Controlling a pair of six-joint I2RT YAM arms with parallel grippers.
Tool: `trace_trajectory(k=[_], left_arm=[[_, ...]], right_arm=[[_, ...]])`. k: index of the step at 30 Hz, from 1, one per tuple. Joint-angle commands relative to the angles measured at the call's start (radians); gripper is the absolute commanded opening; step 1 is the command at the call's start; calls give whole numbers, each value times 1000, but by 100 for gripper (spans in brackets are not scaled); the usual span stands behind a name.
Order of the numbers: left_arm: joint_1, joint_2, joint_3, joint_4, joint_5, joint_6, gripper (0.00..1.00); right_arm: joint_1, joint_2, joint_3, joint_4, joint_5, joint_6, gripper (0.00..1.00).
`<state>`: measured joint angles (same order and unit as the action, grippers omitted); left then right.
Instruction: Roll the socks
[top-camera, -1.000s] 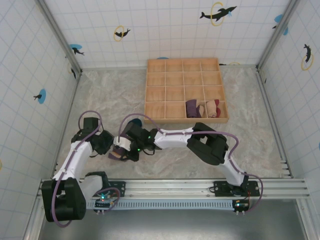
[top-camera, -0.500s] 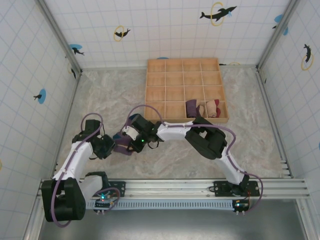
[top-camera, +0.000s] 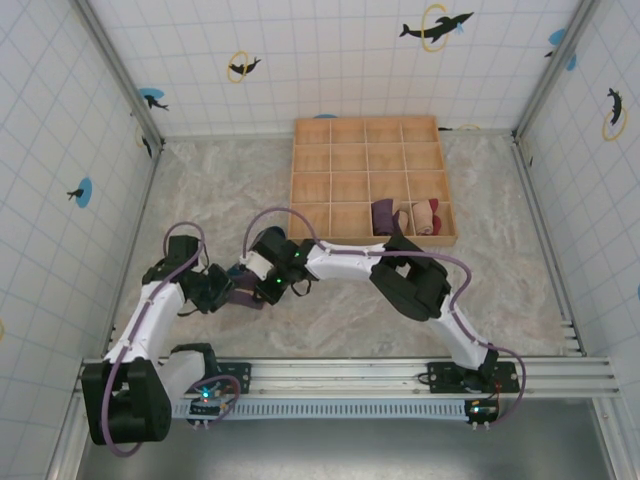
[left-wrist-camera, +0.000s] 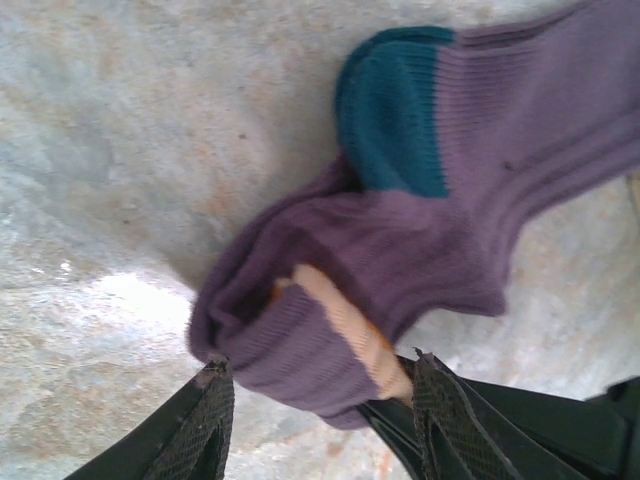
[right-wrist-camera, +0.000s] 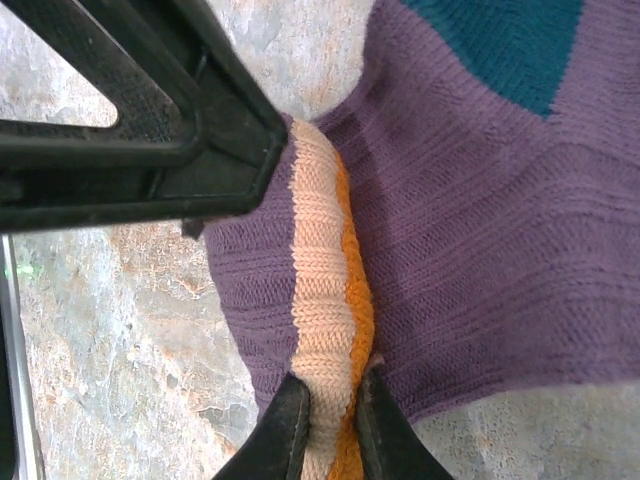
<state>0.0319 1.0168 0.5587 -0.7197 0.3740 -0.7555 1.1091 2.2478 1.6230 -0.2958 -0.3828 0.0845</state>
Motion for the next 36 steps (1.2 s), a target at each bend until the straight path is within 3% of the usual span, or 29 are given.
trace_trajectory(k=[1,14,27,36], left_arm=[[-1,-7,10,-47,56,30,48],[-1,-36,-109,45,-60,-42,39],[-1,-83,-256,285,43,-192,41],[-1,-112,-252,249,-38,-178,41]], right_arm=[[6,74,77,-125,28,-32,0],[-15,132,168,-167,-78,-7,0],[-36,140,164,-129,-175,41,0],[-67,143,124,-15,-361,139,0]])
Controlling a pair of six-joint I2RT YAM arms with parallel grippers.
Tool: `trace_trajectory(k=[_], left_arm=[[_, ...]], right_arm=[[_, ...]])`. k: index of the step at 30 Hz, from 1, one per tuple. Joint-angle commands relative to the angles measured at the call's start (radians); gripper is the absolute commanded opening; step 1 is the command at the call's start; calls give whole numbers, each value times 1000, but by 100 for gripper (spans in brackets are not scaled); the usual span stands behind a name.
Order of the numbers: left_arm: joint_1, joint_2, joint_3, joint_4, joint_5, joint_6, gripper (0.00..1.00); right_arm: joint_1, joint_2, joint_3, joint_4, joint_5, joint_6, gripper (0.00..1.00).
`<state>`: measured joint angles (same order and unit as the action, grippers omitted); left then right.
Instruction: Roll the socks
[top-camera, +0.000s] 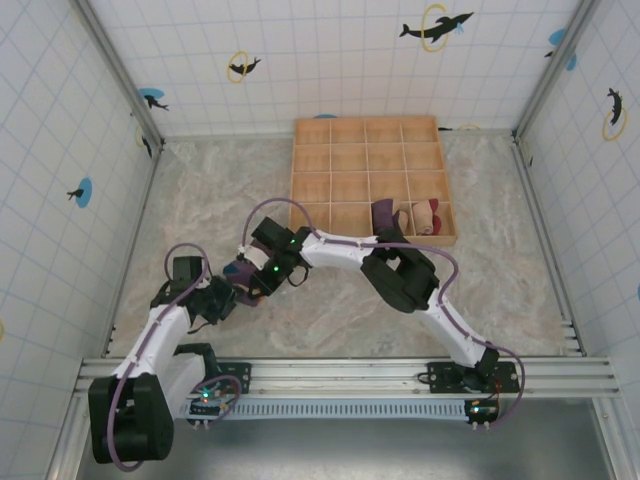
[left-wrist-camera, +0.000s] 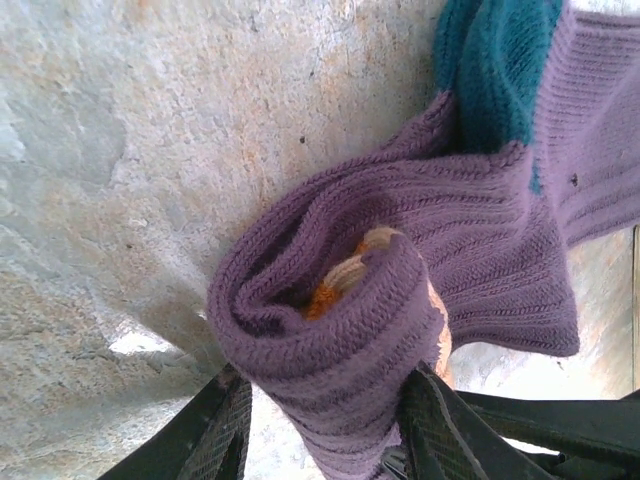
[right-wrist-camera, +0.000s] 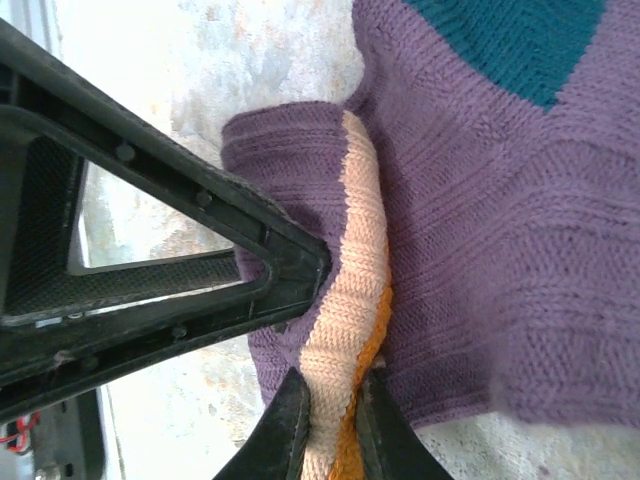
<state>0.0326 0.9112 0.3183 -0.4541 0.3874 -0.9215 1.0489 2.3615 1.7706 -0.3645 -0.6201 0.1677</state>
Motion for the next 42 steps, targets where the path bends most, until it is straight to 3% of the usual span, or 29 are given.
trace_trajectory(k=[1,7,13,16,21,28,33,36,42], left_arm=[[-2,-5,-12,-20,-56,-8,41],[-2,27,0,-23,-82,19,34],[-2,74,21,-25,-87,43,13],[-2,92,35,-43,-95,64,1],[-2,126,86,-112,-96,117,0],[-2,154,224,-293,-104,200,0],[-2,201,231,-327,-85,238,0],[-2,207,214,-311,-47,235,0],[0,217,251,-353,-31,245,0]], right_arm=[[-11,28,-28,67,-142,68,0],[-22,31,-26,84,-198,94,0],[-26,36,-32,88,-194,104,0],[-29,32,-39,95,-176,113,8],[-29,-15,-54,83,-83,88,27],[6,-193,-172,92,200,-27,48],[92,-363,-414,291,514,-135,59],[156,-435,-552,436,638,-216,63],[294,-447,-695,703,880,-452,67]])
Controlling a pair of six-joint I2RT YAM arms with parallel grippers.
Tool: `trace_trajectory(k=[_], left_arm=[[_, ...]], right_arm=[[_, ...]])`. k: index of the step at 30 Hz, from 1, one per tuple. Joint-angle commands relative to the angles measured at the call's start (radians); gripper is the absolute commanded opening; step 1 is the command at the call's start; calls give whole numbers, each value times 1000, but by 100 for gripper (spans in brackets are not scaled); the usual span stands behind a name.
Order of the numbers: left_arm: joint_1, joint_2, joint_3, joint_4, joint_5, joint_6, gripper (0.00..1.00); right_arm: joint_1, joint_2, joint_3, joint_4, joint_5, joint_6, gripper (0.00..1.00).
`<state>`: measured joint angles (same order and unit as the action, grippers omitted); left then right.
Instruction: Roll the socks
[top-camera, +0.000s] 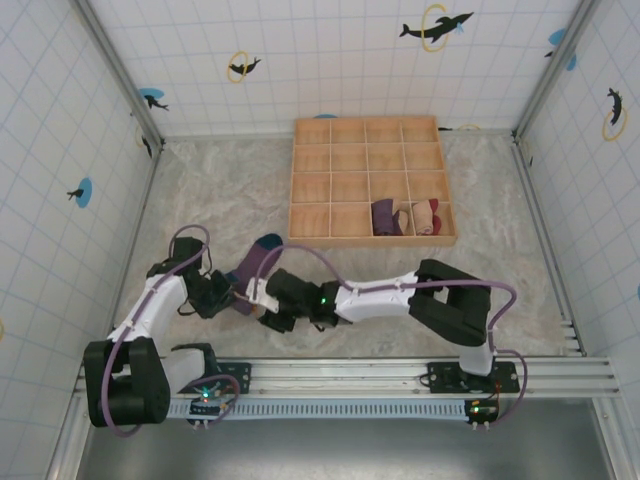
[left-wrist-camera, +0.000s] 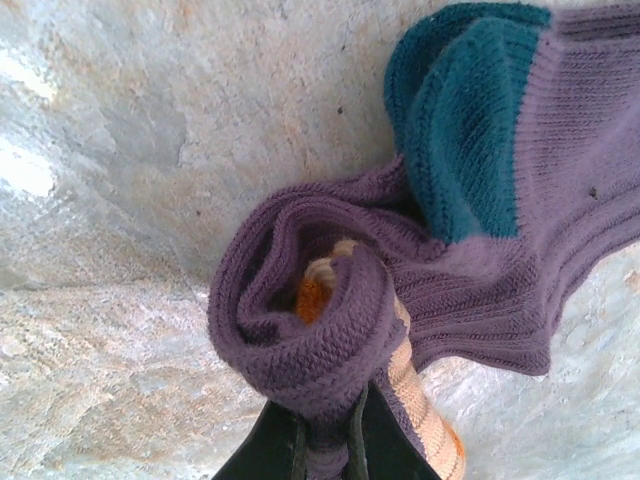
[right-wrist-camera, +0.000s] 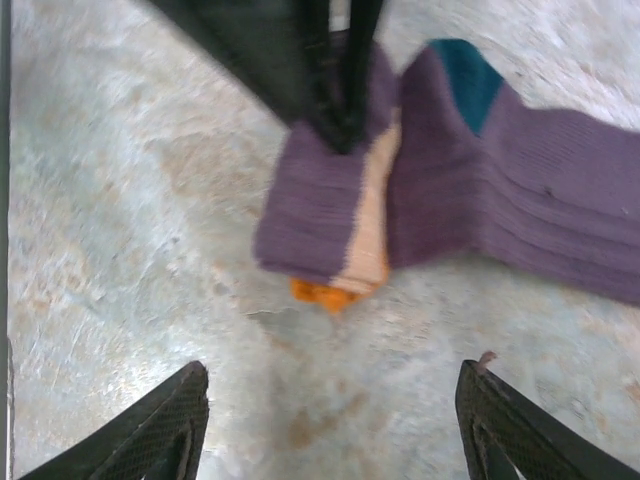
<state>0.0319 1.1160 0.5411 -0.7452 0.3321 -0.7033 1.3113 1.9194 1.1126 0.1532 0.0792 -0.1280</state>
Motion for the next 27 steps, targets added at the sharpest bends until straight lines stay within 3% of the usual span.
trace_trajectory(k=[1,8,16,21,27], left_arm=[[0,15,30,-63,43,29,0],[0,1,-11,-51,99,19,0],[0,-1,-7,-60,114,22,0],[0,-6,-21,-54,120,23,0],[0,-21,-37,-52,129,22,0]], right_arm=[[52,5,-50,232,205,-197,67],[131,101,-68,421,332,-393,65],[143,189,-40,452,366,-453,60],[133,225,-17,459,370,-445,47],[102,242,5,428,314,-387,19]])
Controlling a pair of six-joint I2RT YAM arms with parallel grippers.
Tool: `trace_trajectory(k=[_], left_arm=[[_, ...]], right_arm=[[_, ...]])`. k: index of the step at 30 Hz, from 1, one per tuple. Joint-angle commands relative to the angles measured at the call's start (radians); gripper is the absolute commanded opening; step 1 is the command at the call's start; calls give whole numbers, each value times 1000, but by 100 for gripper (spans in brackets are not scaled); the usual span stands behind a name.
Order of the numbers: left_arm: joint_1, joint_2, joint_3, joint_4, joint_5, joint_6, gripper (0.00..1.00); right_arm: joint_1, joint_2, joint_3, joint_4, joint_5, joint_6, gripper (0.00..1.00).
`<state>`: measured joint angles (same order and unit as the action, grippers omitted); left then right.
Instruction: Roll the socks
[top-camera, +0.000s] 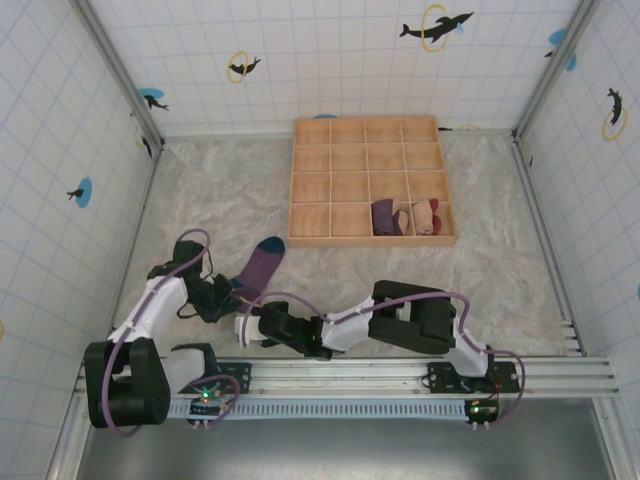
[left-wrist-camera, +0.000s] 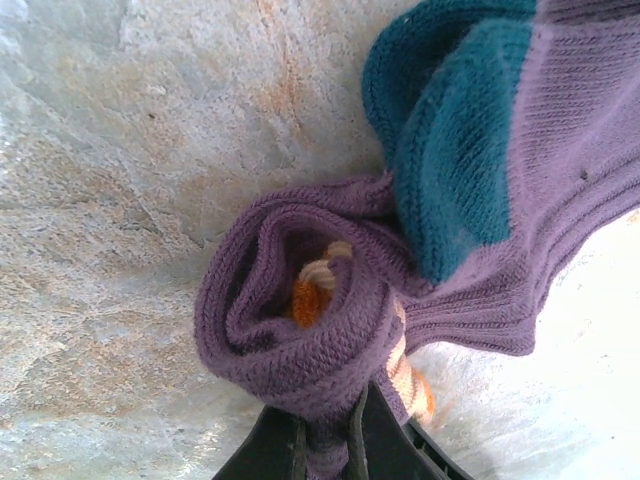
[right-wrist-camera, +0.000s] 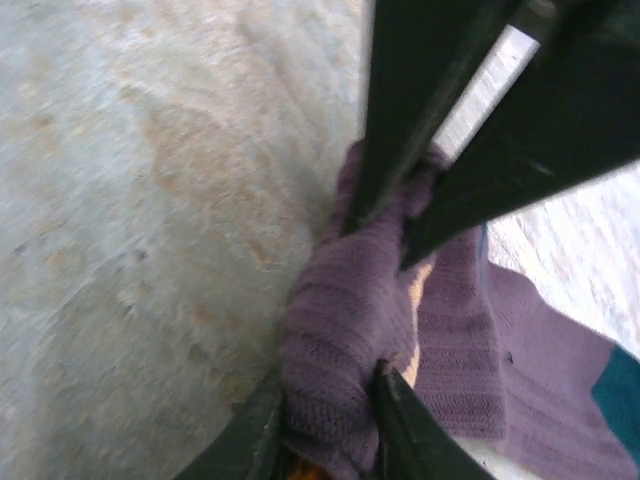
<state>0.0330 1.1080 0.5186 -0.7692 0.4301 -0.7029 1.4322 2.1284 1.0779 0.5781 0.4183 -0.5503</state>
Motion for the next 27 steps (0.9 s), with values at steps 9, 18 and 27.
trace_trajectory(k=[9,18,27], left_arm=[[-1,-23,45,-48,12,25,44],[-2,-1,152,-38,-69,32,51],[3,-21,163,-50,-156,29,45]], right_arm=[[-100,4,59,-159,-223,195,0],[-186,19,122,-354,-446,341,0],[-311,111,319,-602,-787,523,0]])
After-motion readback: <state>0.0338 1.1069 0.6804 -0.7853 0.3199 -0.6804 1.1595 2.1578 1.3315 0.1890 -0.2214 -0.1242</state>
